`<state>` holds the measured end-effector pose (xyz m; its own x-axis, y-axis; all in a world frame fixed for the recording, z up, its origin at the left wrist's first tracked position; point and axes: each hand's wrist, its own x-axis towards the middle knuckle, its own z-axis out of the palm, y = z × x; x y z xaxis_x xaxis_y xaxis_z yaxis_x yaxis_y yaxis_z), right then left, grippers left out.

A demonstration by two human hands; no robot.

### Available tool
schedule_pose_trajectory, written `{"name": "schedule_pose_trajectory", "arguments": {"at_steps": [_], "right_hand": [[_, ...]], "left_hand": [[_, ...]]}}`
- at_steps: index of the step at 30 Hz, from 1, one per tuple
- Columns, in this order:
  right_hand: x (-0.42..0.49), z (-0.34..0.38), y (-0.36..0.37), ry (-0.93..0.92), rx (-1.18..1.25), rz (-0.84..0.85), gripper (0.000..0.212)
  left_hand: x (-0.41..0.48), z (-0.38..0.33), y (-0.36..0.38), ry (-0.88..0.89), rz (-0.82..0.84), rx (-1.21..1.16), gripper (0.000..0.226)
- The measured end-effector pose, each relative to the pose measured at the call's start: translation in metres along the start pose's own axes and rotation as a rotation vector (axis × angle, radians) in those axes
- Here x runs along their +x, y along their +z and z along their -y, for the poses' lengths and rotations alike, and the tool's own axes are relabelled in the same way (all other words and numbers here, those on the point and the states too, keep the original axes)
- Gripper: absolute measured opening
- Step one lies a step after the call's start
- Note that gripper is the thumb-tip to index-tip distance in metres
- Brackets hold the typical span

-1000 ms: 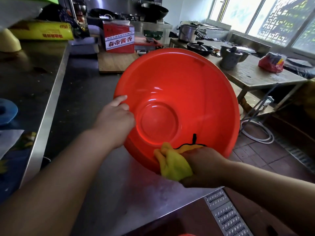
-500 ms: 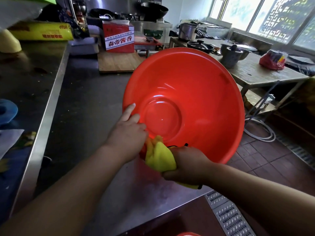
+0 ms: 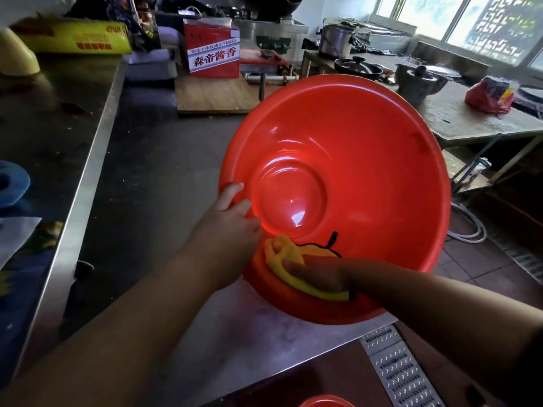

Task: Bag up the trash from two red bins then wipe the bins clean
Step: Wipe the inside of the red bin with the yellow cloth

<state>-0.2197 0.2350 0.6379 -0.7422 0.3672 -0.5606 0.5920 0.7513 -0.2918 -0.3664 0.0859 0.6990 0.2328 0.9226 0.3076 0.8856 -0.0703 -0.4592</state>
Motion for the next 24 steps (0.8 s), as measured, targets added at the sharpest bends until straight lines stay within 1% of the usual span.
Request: {"name": "schedule_pose_trajectory", "arguments": {"at_steps": [2, 5, 8, 11, 12, 13, 15, 16, 17, 18, 19, 20, 22, 24], "right_hand": [[0.027, -0.006, 0.003, 0.070, -0.060, -0.097, 0.068], [0.059, -0.015, 0.004, 0.165, -0.101, -0.167, 0.067], [0.066, -0.007, 0.000, 0.183, -0.130, -0.151, 0.057], [0.055, 0.006, -0.005, 0.169, -0.117, -0.126, 0.037], [0.050, 0.006, -0.006, 0.157, -0.086, -0.108, 0.035], [0.043, 0.006, -0.006, 0.137, -0.053, -0.071, 0.044], [0.029, 0.000, -0.005, 0.069, 0.001, -0.041, 0.088], [0.017, -0.003, -0.006, 0.037, 0.008, -0.019, 0.098], [0.003, -0.002, -0.007, -0.011, 0.009, 0.011, 0.090], [-0.014, 0.000, -0.010, -0.048, 0.012, 0.054, 0.072], [-0.031, 0.002, -0.013, -0.063, 0.037, 0.105, 0.055], [-0.045, 0.003, -0.017, -0.049, 0.080, 0.163, 0.046], [-0.057, 0.004, -0.020, -0.029, 0.114, 0.205, 0.042], [-0.053, 0.005, -0.018, -0.029, 0.133, 0.183, 0.044]], "left_hand": [[0.001, -0.002, 0.003, -0.018, -0.059, -0.021, 0.041], [0.000, -0.004, 0.009, -0.050, -0.131, -0.035, 0.041], [-0.005, -0.001, 0.012, -0.075, -0.135, -0.047, 0.042], [-0.008, 0.002, 0.016, -0.084, -0.147, -0.031, 0.041], [-0.008, 0.001, 0.016, -0.084, -0.157, -0.026, 0.041], [-0.008, 0.001, 0.017, -0.082, -0.164, -0.024, 0.041], [-0.006, 0.002, 0.017, -0.081, -0.172, -0.020, 0.041], [-0.006, 0.002, 0.018, -0.079, -0.177, -0.016, 0.040], [-0.005, 0.003, 0.019, -0.075, -0.183, -0.014, 0.040], [-0.005, 0.004, 0.019, -0.073, -0.189, -0.015, 0.040], [-0.004, 0.004, 0.019, -0.073, -0.196, -0.017, 0.039], [-0.003, 0.004, 0.018, -0.073, -0.200, -0.019, 0.039], [-0.001, 0.003, 0.016, -0.067, -0.201, -0.022, 0.040], [0.001, 0.002, 0.016, -0.053, -0.213, -0.026, 0.042]]}}
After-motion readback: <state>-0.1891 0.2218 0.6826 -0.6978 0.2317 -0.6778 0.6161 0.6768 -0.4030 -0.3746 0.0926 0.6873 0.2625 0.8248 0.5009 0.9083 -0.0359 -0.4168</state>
